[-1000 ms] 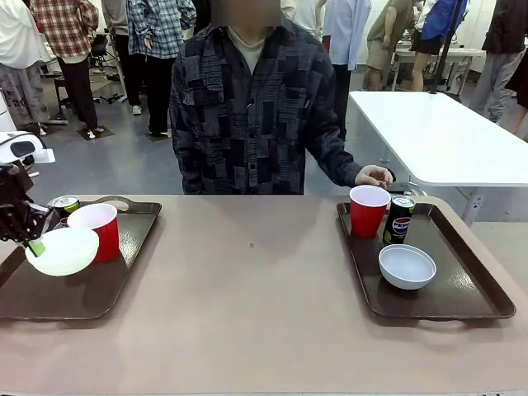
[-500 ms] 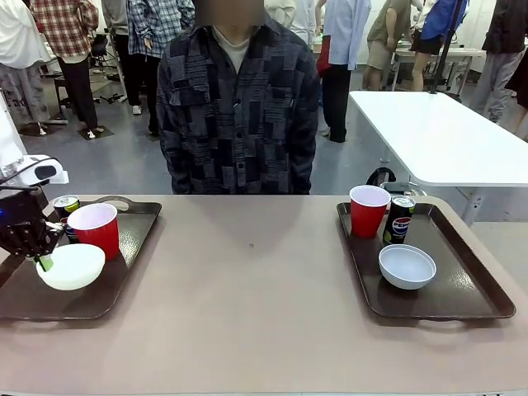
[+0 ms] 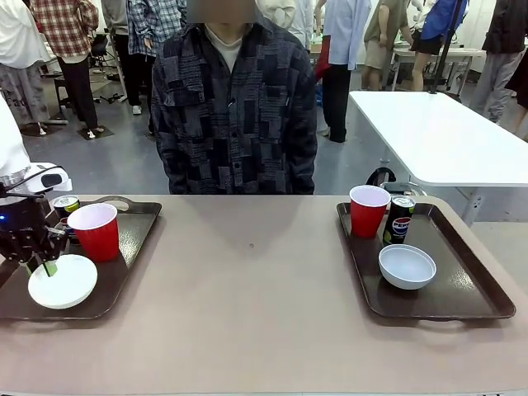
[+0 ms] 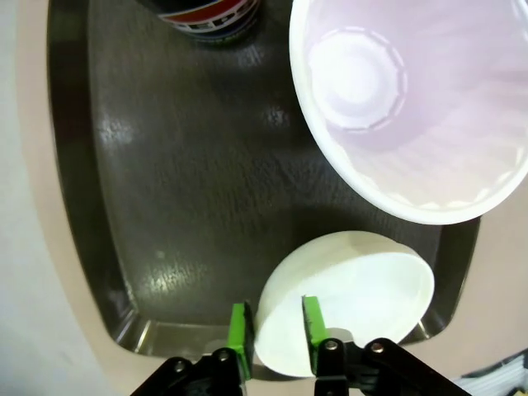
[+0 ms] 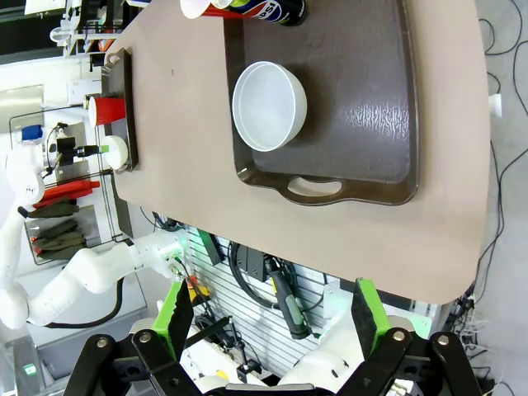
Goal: Prepare tableware on both trays.
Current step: Pick up a Picnic Bowl from the table and place it on a Handle tray.
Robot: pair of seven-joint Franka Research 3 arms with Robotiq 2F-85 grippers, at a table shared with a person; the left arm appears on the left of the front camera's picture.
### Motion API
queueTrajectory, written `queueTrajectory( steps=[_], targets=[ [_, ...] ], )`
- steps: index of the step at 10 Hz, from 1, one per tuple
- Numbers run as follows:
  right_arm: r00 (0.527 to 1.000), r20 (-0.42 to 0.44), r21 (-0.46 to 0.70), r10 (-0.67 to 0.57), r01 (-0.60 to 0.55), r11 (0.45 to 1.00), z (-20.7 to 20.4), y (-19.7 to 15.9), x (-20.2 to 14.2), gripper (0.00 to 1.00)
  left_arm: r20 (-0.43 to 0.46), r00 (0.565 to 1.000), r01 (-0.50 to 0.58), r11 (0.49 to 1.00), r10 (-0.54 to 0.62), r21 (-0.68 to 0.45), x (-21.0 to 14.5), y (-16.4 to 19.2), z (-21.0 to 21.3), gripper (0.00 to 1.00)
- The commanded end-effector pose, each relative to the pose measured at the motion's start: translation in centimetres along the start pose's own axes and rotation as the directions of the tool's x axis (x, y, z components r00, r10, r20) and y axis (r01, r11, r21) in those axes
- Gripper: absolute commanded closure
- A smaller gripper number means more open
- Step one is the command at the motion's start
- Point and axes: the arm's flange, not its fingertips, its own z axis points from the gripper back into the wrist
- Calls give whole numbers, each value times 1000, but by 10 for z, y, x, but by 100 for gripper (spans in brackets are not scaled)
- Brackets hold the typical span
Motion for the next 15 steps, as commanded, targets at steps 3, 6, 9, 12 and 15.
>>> queueTrajectory(
  steps=[3, 6, 9, 12, 15],
  targets=[
    [1000, 7, 13, -2, 1, 1000, 0, 1, 1, 0, 25, 1000, -18, 999, 17, 38, -3, 1, 11, 42],
    [1000, 7, 13, -2, 1, 1000, 0, 1, 1, 0, 74, 997, 1, 1000, -2, 13, -14, -6, 39, 0],
    [1000, 7, 13, -2, 1, 1000, 0, 1, 1, 0, 158, 984, 78, 997, -79, 18, -31, -29, 77, 14],
    [1000, 7, 13, -2, 1, 1000, 0, 1, 1, 0, 205, 971, 124, 992, -123, 8, -38, -39, 102, 0],
    [1000, 7, 13, -2, 1, 1000, 0, 1, 1, 0, 222, 968, 110, 994, -113, 26, -39, -42, 105, 0]
  ],
)
